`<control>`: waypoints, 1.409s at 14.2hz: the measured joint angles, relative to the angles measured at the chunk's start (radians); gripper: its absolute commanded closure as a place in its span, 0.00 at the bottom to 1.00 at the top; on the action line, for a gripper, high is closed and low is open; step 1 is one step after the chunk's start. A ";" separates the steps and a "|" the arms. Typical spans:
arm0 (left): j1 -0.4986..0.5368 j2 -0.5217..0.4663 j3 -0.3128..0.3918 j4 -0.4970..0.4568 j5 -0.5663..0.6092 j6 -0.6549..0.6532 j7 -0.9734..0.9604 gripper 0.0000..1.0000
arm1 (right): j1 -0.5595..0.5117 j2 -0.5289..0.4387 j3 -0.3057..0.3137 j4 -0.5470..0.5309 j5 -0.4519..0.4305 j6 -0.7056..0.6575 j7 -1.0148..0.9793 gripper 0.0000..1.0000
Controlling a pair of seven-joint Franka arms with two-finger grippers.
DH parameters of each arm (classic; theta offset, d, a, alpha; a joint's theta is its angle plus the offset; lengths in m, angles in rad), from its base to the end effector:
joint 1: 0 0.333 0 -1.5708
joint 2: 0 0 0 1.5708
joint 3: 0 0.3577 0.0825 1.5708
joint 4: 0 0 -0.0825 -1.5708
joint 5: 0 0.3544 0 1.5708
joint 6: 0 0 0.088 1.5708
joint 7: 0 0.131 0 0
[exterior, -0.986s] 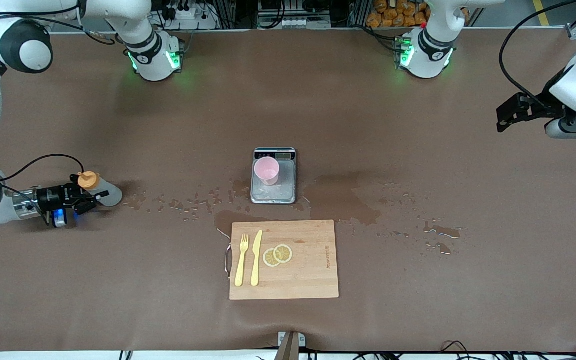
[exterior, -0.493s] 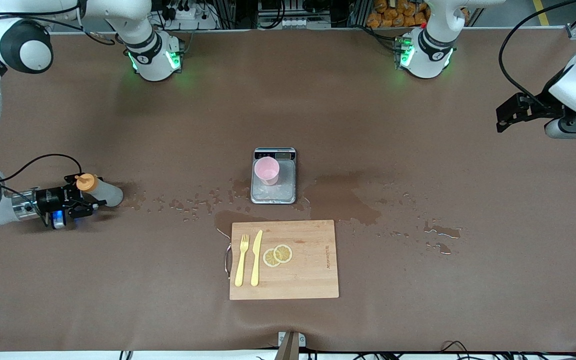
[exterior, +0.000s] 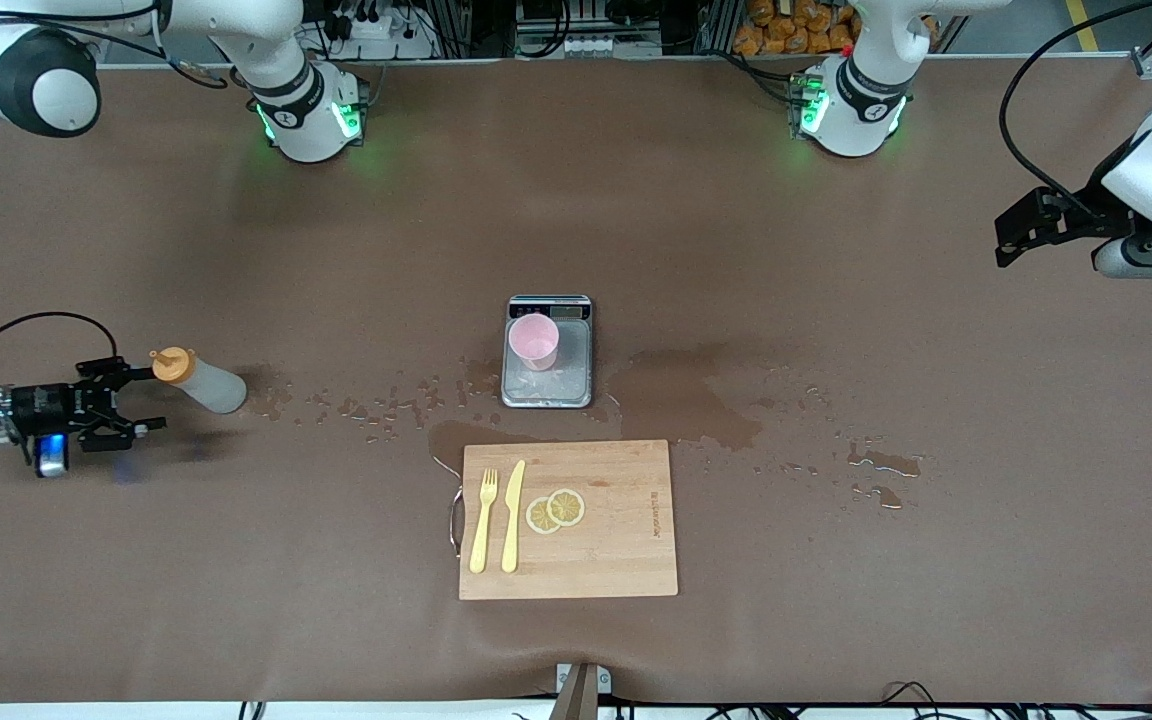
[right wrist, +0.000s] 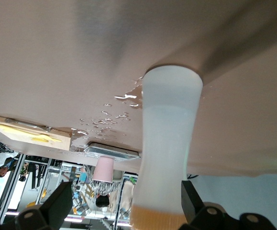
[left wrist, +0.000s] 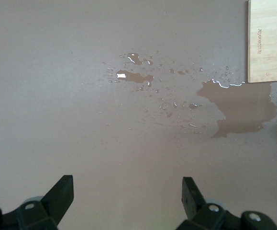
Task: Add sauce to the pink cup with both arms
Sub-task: 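Open the right gripper and pull it away from the bottle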
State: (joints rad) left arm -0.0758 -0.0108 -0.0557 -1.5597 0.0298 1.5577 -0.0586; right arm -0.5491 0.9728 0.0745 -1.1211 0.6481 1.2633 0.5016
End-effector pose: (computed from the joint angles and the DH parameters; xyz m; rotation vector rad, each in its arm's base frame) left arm 0.5163 -0.0645 0.6516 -3.1101 0.1126 -0.0181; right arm 0.6315 -0.2395 0.2406 -1.9220 1.1270 0.9918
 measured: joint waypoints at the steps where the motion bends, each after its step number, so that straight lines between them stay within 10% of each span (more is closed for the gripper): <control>1: 0.000 0.000 0.000 0.000 0.000 0.000 0.000 0.00 | 0.000 -0.016 0.003 0.011 -0.013 -0.006 0.000 0.00; 20: 0.001 0.000 0.001 0.000 0.000 0.000 0.000 0.00 | 0.306 -0.338 0.034 0.057 -0.137 -0.139 0.147 0.00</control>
State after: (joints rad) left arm -0.0752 -0.0108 -0.0548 -1.5598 0.0298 1.5580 -0.0586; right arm -0.2432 0.6351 0.1082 -1.0638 0.5111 1.1244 0.6482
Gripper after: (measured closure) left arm 0.000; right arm 0.000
